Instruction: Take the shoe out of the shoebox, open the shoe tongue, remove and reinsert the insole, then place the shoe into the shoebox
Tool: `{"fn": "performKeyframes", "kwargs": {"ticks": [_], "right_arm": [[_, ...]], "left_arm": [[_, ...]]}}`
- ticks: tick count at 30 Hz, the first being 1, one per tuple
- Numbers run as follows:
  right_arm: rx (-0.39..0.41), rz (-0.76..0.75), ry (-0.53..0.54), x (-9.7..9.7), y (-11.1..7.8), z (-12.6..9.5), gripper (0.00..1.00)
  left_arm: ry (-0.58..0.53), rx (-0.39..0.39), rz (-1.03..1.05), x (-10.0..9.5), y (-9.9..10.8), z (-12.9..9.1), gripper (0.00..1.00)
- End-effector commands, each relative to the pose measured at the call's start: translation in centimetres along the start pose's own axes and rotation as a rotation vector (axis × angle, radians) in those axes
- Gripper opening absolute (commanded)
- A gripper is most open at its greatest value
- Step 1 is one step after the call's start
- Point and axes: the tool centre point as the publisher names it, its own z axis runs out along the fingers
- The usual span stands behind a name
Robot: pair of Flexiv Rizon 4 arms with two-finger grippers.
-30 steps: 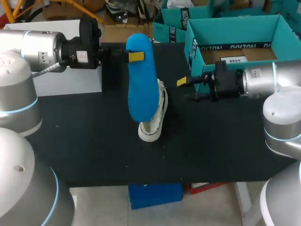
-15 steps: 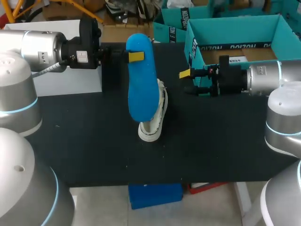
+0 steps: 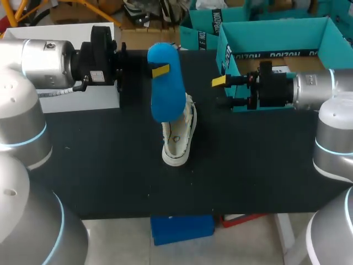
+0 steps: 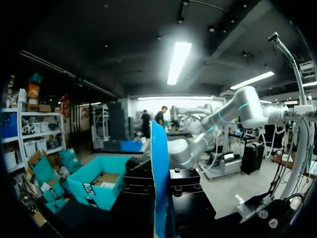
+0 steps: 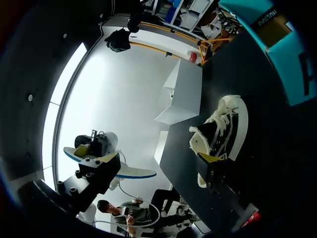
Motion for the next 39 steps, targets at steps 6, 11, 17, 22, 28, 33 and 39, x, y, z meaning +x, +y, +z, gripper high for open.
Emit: {"fn": "performKeyframes", "kwargs": {"ticks": [6,11,17,22,28,33,39], "right_arm": [[-0.004,0.0,0.0,-0.1,0.0,0.2,1.0],[-0.004,0.0,0.0,-0.1,0.0,0.2,1.0],[-0.004,0.0,0.0,-0.1,0.0,0.2,1.0],[-0.004,0.0,0.0,-0.1,0.0,0.2,1.0],[-0.004,0.0,0.0,-0.1,0.0,0.2,1.0],[-0.004,0.0,0.0,-0.1,0.0,0.2,1.0],[-0.004,0.0,0.0,-0.1,0.0,0.2,1.0]], "left_arm": [[-0.044,-0.076,0.434,1.4,0.5,-0.2,0.0],[-0.025,-0.104,0.564,1.4,1.3,-0.7,0.0],[-0.014,-0.061,0.503,1.3,1.5,-1.0,0.0],[-0.014,-0.061,0.503,1.3,1.5,-1.0,0.0],[-0.014,-0.061,0.503,1.3,1.5,-1.0,0.0],[-0.011,-0.084,0.704,3.0,0.5,-0.5,0.0],[-0.078,-0.058,1.025,7.9,1.2,-1.3,0.0]]}}
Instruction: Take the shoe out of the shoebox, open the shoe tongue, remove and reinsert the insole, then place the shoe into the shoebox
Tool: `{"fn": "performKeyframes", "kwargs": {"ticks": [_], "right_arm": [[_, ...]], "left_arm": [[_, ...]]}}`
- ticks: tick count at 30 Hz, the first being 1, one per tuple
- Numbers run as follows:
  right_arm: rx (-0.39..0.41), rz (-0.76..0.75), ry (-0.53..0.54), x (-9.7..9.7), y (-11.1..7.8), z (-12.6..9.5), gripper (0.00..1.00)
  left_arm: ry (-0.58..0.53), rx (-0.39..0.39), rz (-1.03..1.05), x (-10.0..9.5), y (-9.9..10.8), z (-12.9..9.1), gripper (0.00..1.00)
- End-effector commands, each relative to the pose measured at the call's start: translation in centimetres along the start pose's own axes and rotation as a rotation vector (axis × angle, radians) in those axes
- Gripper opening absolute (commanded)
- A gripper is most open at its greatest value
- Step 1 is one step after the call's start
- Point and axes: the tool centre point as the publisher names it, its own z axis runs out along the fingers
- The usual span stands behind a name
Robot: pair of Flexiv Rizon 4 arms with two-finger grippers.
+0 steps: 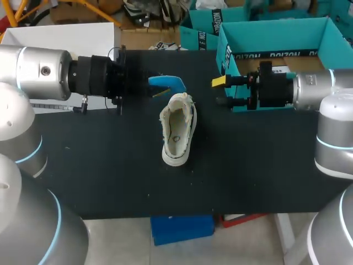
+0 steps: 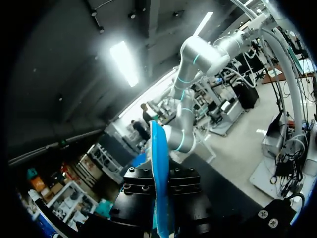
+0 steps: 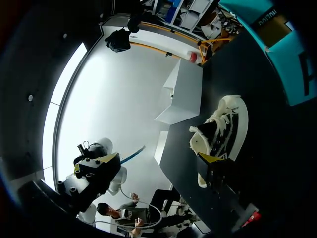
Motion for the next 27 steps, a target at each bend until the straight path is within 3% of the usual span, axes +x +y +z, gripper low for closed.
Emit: {"fn": "performKeyframes", "kwargs": {"ticks": [1,5,12,24,27], "right_arm": [[-0.004,0.0,-0.001,-0.1,-0.1,0.2,1.0],[-0.004,0.0,-0.001,-0.1,-0.1,0.2,1.0],[-0.004,0.0,-0.001,-0.1,-0.1,0.2,1.0],[-0.004,0.0,-0.001,-0.1,-0.1,0.2,1.0],[-0.004,0.0,-0.001,-0.1,-0.1,0.2,1.0]], "left_arm": [[-0.117,-0.043,0.346,4.3,-1.3,-1.7,0.0],[-0.135,-0.055,0.477,7.1,-1.1,-2.4,0.0],[-0.136,-0.021,0.637,9.8,1.3,-2.9,0.0],[-0.101,-0.021,0.681,12.8,8.2,-1.1,0.0],[-0.101,-0.021,0.681,12.8,8.2,-1.1,0.0]]}}
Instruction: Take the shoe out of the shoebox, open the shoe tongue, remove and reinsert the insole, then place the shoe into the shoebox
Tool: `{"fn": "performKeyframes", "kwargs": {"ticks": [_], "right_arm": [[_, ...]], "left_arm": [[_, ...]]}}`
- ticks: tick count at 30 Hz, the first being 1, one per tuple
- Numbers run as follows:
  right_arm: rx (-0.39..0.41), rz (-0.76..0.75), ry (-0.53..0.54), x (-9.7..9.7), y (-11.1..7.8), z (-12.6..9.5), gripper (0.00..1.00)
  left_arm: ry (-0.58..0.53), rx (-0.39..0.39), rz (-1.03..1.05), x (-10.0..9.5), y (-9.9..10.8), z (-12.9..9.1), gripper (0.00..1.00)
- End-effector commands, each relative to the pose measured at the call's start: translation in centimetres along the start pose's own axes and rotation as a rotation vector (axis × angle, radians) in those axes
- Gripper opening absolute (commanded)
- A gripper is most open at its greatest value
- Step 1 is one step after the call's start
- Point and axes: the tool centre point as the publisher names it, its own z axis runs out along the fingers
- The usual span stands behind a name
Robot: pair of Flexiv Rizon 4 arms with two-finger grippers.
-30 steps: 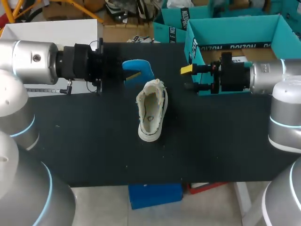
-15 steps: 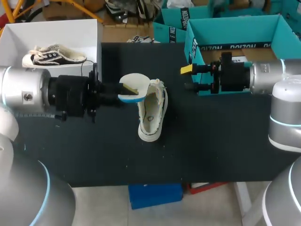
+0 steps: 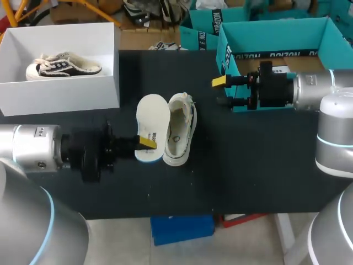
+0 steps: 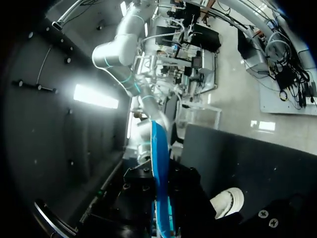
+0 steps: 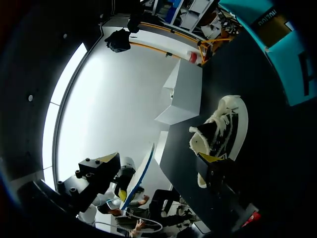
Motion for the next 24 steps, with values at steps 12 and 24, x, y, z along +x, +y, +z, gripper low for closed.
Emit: {"fn": "performKeyframes", "kwargs": {"ticks": [12,24], "right_arm": [[-0.003,0.0,-0.002,-0.1,0.0,0.2,1.0],[-0.003,0.0,-0.002,-0.1,0.0,0.2,1.0]], "left_arm": [[-0.037,0.013,0.006,0.9,1.3,1.1,0.0],[-0.006,-0.033,0.271,2.8,-1.3,1.4,0.0]]}}
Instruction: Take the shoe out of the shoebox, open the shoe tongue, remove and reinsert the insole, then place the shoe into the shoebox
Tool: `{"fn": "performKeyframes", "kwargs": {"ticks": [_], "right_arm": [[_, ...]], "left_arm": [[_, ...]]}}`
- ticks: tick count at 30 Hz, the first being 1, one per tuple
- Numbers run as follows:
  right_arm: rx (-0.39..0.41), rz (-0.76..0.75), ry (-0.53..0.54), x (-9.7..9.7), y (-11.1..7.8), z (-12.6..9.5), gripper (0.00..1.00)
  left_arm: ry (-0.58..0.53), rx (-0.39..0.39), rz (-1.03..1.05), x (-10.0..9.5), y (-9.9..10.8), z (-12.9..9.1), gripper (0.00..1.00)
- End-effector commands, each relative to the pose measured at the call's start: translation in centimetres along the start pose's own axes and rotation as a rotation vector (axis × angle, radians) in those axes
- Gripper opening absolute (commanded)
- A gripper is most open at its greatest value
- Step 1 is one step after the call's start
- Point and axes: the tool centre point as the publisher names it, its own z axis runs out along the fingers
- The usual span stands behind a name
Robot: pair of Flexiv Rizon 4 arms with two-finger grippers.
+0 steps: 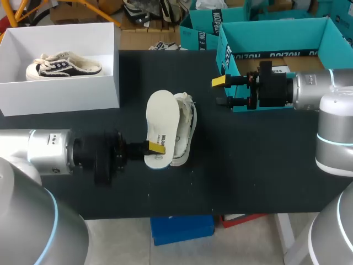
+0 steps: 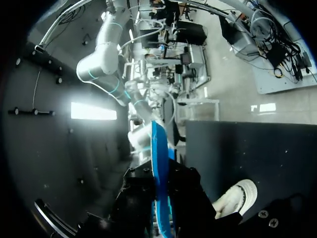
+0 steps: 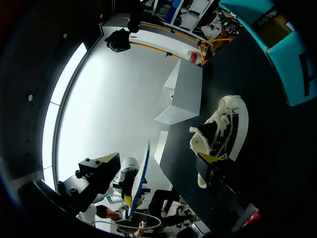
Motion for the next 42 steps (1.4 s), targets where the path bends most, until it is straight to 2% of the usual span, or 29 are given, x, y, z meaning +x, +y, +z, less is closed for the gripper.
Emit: {"fn": "performKeyframes", "kwargs": {"ticks": [1,4,5,8,13,17,30,35,42], "right_arm": [[-0.004,0.0,0.0,-0.1,-0.1,0.2,1.0],[-0.004,0.0,0.0,-0.1,-0.1,0.2,1.0],[-0.004,0.0,0.0,-0.1,-0.1,0.2,1.0],[-0.004,0.0,0.0,-0.1,-0.1,0.2,1.0],[-0.004,0.0,0.0,-0.1,-0.1,0.2,1.0],[-0.004,0.0,0.0,-0.1,-0.1,0.2,1.0],[-0.004,0.0,0.0,-0.1,-0.1,0.2,1.0],[-0.004,0.0,0.0,-0.1,-0.1,0.2,1.0],[-0.004,0.0,0.0,-0.1,-0.1,0.2,1.0]], "left_arm": [[-0.008,-0.064,0.065,1.3,-1.3,-0.7,0.0],[-0.02,-0.095,0.11,2.1,-1.2,-0.9,0.0],[0.006,-0.105,0.138,2.3,-1.1,-0.9,0.0],[-0.031,-0.119,0.167,2.8,-0.5,-0.6,0.0],[-0.082,-0.071,0.174,3.5,1.1,0.5,0.0],[-0.073,-0.008,0.174,4.1,2.5,1.6,0.0],[-0.011,0.008,0.154,5.0,7.2,3.6,0.0],[-0.012,0.002,0.154,5.2,8.3,4.4,0.0],[-0.024,-0.045,0.148,5.6,8.9,4.7,0.0]]}}
